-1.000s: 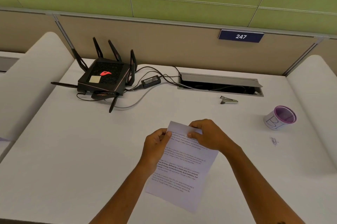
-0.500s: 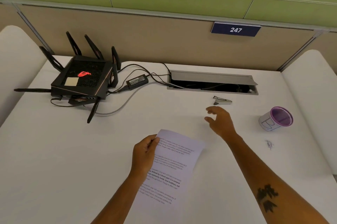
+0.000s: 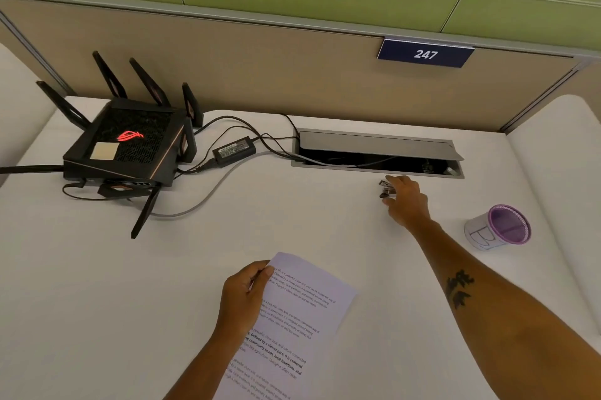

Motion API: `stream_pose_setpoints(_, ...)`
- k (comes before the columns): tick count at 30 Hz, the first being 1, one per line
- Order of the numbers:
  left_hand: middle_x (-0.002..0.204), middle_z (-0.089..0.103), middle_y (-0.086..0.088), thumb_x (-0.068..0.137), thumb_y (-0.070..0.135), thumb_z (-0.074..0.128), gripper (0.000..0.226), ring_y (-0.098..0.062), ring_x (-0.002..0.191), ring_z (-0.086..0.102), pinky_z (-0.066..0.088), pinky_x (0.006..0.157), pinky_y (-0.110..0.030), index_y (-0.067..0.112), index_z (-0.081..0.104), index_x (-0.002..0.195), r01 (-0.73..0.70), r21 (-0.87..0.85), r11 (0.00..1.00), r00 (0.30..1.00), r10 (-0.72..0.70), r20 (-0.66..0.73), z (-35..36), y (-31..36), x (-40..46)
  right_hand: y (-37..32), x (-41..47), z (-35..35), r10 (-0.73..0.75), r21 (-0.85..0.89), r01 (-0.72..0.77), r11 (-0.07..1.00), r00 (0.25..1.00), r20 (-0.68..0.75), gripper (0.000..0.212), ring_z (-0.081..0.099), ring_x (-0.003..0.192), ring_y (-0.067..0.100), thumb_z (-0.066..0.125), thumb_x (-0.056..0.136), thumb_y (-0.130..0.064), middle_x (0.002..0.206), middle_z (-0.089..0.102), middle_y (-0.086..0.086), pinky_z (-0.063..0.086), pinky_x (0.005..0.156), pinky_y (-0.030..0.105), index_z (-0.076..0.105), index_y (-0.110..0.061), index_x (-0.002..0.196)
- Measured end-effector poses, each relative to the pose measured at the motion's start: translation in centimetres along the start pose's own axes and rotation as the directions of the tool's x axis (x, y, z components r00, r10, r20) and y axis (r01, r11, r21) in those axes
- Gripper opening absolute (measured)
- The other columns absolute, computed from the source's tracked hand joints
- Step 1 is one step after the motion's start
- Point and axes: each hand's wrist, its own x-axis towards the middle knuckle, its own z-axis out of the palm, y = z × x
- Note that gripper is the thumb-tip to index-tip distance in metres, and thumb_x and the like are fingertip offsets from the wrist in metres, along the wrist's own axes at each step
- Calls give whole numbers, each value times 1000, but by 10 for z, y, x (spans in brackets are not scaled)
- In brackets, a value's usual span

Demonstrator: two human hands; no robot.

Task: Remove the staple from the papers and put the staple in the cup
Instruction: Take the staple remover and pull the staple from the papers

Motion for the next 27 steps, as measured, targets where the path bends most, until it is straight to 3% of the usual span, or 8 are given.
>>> stream_pose_setpoints(7,102,82,6,106,26,60,21,-16,92,77,64,78,-27,22,79,116,11,-16,1000,1000,-11,0,-3,-1,2,-2,-2,9,-12,32,15,999,996,-91,43,51,137,32,66,101,-18,147,59,9,42,114,52,58,-17,144)
stream_pose_setpoints(10,100,82,8,106,25,61,19,-8,92,76,61,74,-18,27,79,111,5,-27,1000,1000,-5,3,-5,1,-2,-9,-17,15,6,277,27,961,993,-119,39,58,131,31,67,101,-21,142,64,9,45,111,47,61,-17,139)
stream_pose_setpoints(13,96,82,12,106,25,62,18,-4,91,75,60,73,-15,31,79,108,3,-40,999,1000,-3,4,-8,1,-6,-23,-43,20,-11,612,52,789,997,-71,35,65,119,23,69,100,-17,132,69,3,51,97,32,63,-18,135)
stream_pose_setpoints(15,98,82,10,106,26,61,19,-7,91,76,61,74,-19,27,79,112,10,-35,999,1000,-10,5,-11,0,-10,-33,-64,21,-63,705,65,706,998,-29,30,69,112,13,69,100,-17,123,72,-7,53,91,26,67,-28,128)
stream_pose_setpoints(18,101,81,7,106,26,60,20,-13,91,76,60,75,-19,22,79,114,-10,4,1000,1000,10,13,-15,-2,-14,-50,-95,20,-162,740,75,668,986,46,27,68,107,-1,70,100,-22,117,75,-16,51,92,23,69,-40,121)
stream_pose_setpoints(23,98,80,9,107,24,61,19,-4,87,75,59,73,-17,23,79,111,-52,30,998,999,52,15,-22,0,-25,-83,-139,12,-365,746,130,653,917,159,30,68,115,8,73,98,-23,119,76,-12,54,94,26,72,-36,124)
stream_pose_setpoints(27,93,78,10,107,26,60,17,-7,83,73,56,68,-13,26,76,104,-86,87,993,996,83,28,-25,3,-33,-105,-161,7,-503,600,286,747,834,228,33,66,109,1,77,95,-25,121,72,-13,48,83,7,71,-31,127)
